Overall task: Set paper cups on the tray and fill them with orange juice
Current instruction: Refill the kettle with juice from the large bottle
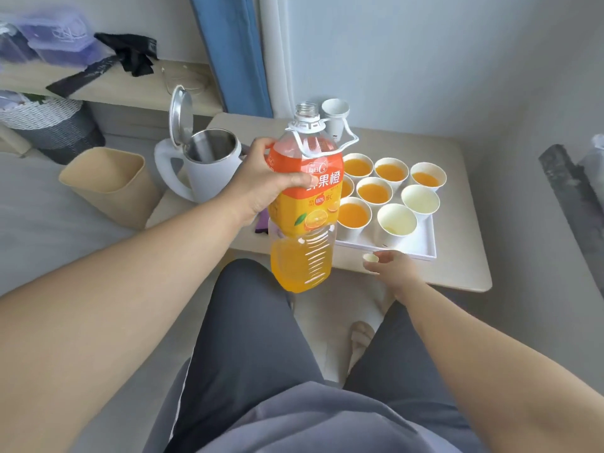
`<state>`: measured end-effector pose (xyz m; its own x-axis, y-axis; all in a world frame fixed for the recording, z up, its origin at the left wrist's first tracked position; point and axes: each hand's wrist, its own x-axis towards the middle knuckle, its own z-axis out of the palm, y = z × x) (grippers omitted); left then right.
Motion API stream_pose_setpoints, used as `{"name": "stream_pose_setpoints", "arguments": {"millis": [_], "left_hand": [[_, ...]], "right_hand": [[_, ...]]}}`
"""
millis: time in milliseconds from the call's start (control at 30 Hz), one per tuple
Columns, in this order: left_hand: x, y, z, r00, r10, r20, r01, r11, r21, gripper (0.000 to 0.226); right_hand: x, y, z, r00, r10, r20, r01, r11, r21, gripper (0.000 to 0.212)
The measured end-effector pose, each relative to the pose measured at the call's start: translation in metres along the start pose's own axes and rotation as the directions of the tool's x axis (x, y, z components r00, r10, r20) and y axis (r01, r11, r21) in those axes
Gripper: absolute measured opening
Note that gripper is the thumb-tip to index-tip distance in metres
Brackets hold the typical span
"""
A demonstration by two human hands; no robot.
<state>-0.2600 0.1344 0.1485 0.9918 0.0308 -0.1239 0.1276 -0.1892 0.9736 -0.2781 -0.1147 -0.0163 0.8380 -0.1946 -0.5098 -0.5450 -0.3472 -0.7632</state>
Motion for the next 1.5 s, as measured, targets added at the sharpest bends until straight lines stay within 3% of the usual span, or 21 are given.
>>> {"name": "stream_pose_setpoints", "arguments": {"millis": [67, 133, 400, 533, 600, 700, 800, 867, 967, 1067, 1133, 1267, 1367, 1500], "left_hand": [[-0.001, -0.004, 0.004, 1.0, -0.008, 0.002, 0.008, 1.0, 0.026, 0.085], [-0.001, -0.009, 0.006, 1.0, -0.017, -0.005, 0.017, 0.999, 0.034, 0.086], [0.0, -0.01, 0.006, 0.999, -0.03, -0.01, 0.031, 0.999, 0.037, 0.086], [0.001, -0.011, 0.009, 0.999, -0.038, 0.001, 0.038, 0.998, 0.046, 0.084], [0.001, -0.01, 0.01, 0.999, -0.041, 0.02, 0.04, 0.997, 0.062, 0.084], [0.001, -0.011, 0.01, 0.998, -0.044, 0.055, 0.04, 0.997, 0.059, 0.082], [0.002, -0.011, 0.01, 0.994, -0.031, 0.1, 0.026, 0.998, 0.049, 0.08], [0.002, -0.009, 0.01, 0.99, -0.021, 0.142, 0.015, 0.999, 0.039, 0.084], [0.0, -0.002, 0.011, 0.979, 0.015, 0.203, -0.017, 1.0, 0.008, 0.086], [0.001, 0.006, 0.01, 0.963, 0.062, 0.264, -0.049, 0.997, -0.055, 0.093], [0.002, 0.011, 0.006, 0.958, 0.081, 0.274, -0.055, 0.993, -0.1, 0.097], [-0.004, 0.019, 0.0, 0.969, 0.131, 0.207, -0.107, 0.986, -0.125, 0.094], [-0.009, 0.028, -0.001, 0.967, 0.251, 0.035, -0.251, 0.968, -0.005, 0.085], [-0.011, 0.033, -0.001, 0.909, 0.383, -0.162, -0.37, 0.923, 0.103, 0.078]], "right_hand": [[0.003, 0.006, 0.007, 1.0, -0.004, -0.015, 0.002, 0.99, -0.144, 0.043], [0.007, 0.012, 0.014, 1.0, 0.01, -0.027, -0.015, 0.985, -0.171, 0.043], [0.028, 0.024, 0.031, 0.977, 0.111, -0.182, -0.117, 0.993, -0.021, 0.025], [0.022, 0.021, 0.03, 0.979, 0.094, -0.181, -0.1, 0.995, -0.024, 0.037], [0.013, 0.018, 0.025, 0.98, 0.063, -0.191, -0.064, 0.998, 0.002, 0.044], [-0.009, 0.009, 0.015, 0.975, -0.097, -0.202, 0.117, 0.989, 0.089, 0.027], [-0.03, -0.014, 0.002, 0.965, -0.253, -0.073, 0.262, 0.901, 0.347, 0.024], [-0.036, -0.036, -0.009, 0.924, -0.368, 0.101, 0.29, 0.848, 0.444, 0.043], [-0.035, -0.064, -0.019, 0.79, -0.465, 0.399, 0.356, 0.879, 0.318, 0.099], [-0.042, -0.087, -0.016, 0.684, -0.482, 0.548, 0.458, 0.868, 0.191, 0.103], [-0.047, -0.098, -0.014, 0.685, -0.492, 0.537, 0.477, 0.86, 0.181, 0.097], [-0.051, -0.113, -0.016, 0.735, -0.535, 0.416, 0.522, 0.838, 0.156, 0.09], [-0.053, -0.127, -0.022, 0.784, -0.52, 0.34, 0.517, 0.849, 0.106, 0.093], [-0.059, -0.163, -0.025, 0.8, -0.496, 0.336, 0.547, 0.834, -0.071, 0.093]]}}
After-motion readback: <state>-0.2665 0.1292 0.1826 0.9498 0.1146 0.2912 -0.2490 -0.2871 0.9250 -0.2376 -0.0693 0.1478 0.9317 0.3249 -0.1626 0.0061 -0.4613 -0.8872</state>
